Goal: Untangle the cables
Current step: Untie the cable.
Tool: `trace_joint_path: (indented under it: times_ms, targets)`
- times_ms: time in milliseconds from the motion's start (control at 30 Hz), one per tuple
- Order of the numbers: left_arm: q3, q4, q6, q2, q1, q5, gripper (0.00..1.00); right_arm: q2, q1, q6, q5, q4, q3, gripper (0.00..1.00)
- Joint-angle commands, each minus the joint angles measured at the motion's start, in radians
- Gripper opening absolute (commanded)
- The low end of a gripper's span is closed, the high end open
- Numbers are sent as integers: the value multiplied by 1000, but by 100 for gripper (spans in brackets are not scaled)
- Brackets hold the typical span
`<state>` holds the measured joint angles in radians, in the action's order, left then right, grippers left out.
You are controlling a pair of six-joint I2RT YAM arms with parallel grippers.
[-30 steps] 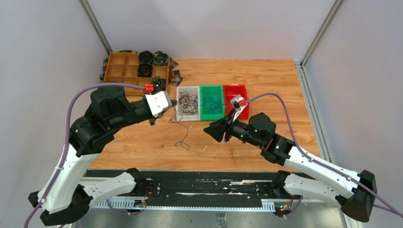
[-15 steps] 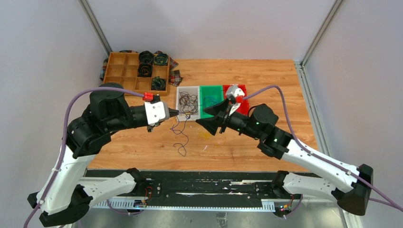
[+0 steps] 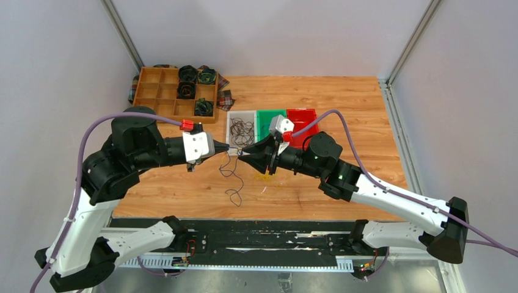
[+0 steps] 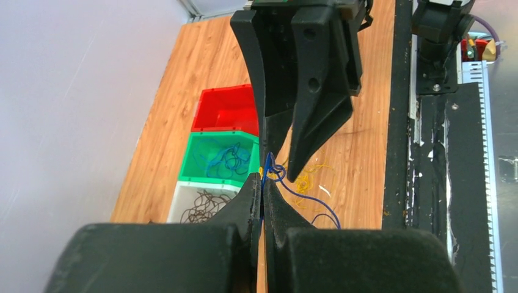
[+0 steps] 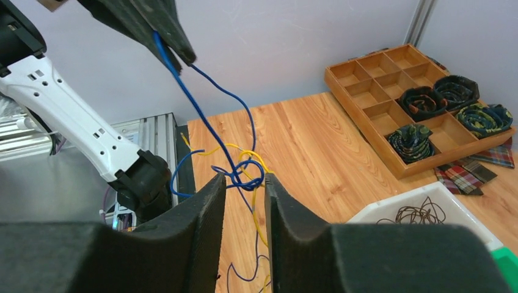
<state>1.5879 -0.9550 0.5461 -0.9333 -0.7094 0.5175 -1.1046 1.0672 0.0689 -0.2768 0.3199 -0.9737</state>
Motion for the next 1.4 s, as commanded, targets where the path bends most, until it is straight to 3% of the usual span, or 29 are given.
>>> trace_joint_path:
  times_ms: [0,100,233,367,500,633,900,1100,1367]
  targets:
    - [47,-7,-21,6,-5,39,0,-1,14,-13,32,56,-1,26]
    - [61,-14,-42,7,-5,58,0,17,14,9,59,97,34,27]
    - [69,-14,-69,4,-5,75,0,23,51,9,155,181,87,53]
    - [75,-14,-72,1,-5,67,0,-8,76,59,236,234,112,57]
    - [64,-14,-75,6,-5,68,0,-26,82,129,260,403,179,56]
    - [44,-14,-62,24,-5,53,0,-9,82,184,235,464,215,51]
    - [15,-15,-9,53,-5,26,0,135,83,227,250,366,286,55]
    - [21,-13,-8,38,-5,15,1,81,127,297,276,431,258,55]
    - [7,2,4,41,-5,-19,1,-28,203,356,338,381,154,52]
